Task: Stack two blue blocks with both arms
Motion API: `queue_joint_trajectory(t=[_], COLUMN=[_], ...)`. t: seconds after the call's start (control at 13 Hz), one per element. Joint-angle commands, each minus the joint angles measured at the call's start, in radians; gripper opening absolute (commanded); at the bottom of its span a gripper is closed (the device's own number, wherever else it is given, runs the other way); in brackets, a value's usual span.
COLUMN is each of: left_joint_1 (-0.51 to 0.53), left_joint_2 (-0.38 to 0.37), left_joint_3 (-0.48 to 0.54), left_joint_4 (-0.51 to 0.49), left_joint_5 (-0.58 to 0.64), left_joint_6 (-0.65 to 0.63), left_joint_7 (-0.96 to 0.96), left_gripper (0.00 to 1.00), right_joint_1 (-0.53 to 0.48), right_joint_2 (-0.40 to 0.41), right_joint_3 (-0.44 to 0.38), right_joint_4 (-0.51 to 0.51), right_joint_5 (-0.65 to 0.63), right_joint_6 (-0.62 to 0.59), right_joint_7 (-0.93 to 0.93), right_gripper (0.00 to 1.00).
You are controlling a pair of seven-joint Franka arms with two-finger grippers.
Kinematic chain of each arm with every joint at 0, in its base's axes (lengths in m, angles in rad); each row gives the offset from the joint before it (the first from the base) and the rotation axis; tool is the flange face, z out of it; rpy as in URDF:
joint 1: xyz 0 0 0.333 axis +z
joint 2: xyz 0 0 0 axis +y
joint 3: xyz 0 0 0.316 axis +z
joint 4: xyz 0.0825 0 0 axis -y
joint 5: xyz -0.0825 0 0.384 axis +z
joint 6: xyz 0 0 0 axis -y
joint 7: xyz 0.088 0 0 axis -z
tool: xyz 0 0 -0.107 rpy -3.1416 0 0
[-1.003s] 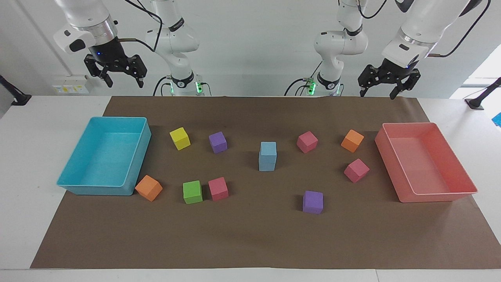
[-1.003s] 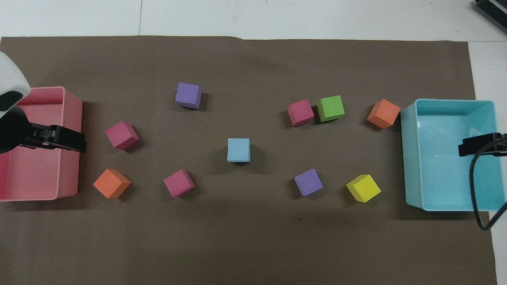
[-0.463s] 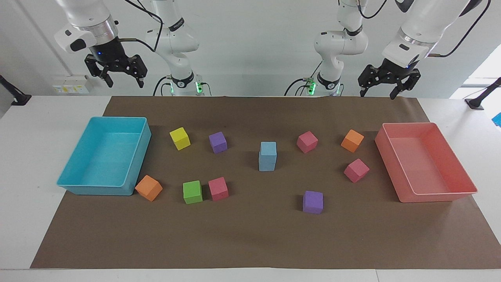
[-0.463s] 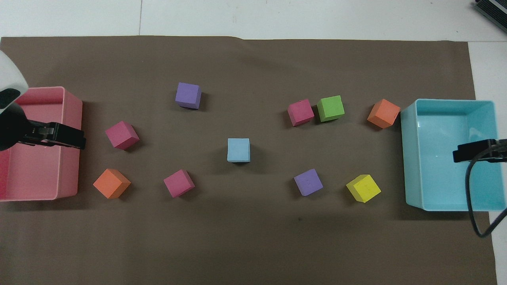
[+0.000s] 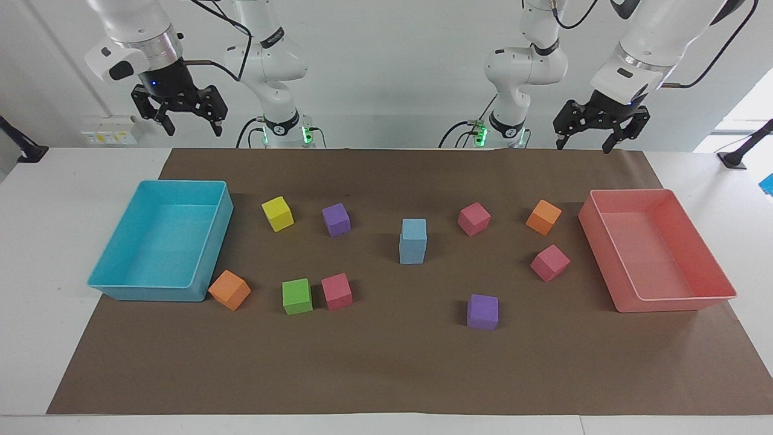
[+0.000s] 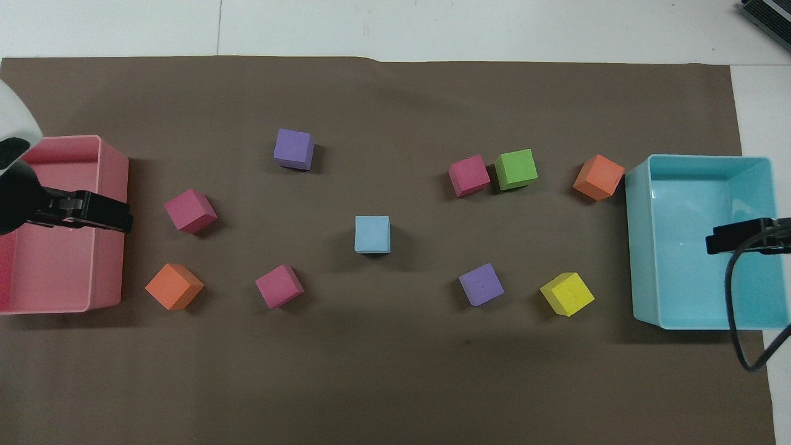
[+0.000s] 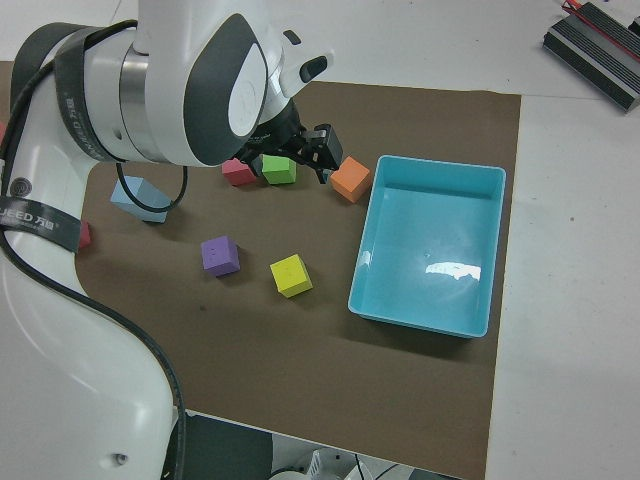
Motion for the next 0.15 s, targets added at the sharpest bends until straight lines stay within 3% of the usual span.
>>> queue_joint_trajectory(t=[0.0, 0.08], left_joint_1=[0.007, 0.008], left_joint_2=[0.005, 0.005], left_joint_3=[-0.003, -0.003], left_joint_4=[0.014, 0.014], left_joint_5=[0.012, 0.01], left_joint_6=[0.006, 0.006], left_joint_7=[0.0, 0.0], left_gripper=[1.0, 1.0], right_joint_1=[-0.016, -0.015], right_joint_2=[0.012, 0.009], right_joint_3=[0.003, 0.003], right_joint_4=[0.018, 0.013], right_joint_5=[0.018, 0.018], right_joint_6=[-0.006, -0.005], right_joint_7=[0.018, 0.02], right_gripper=[1.0, 1.0])
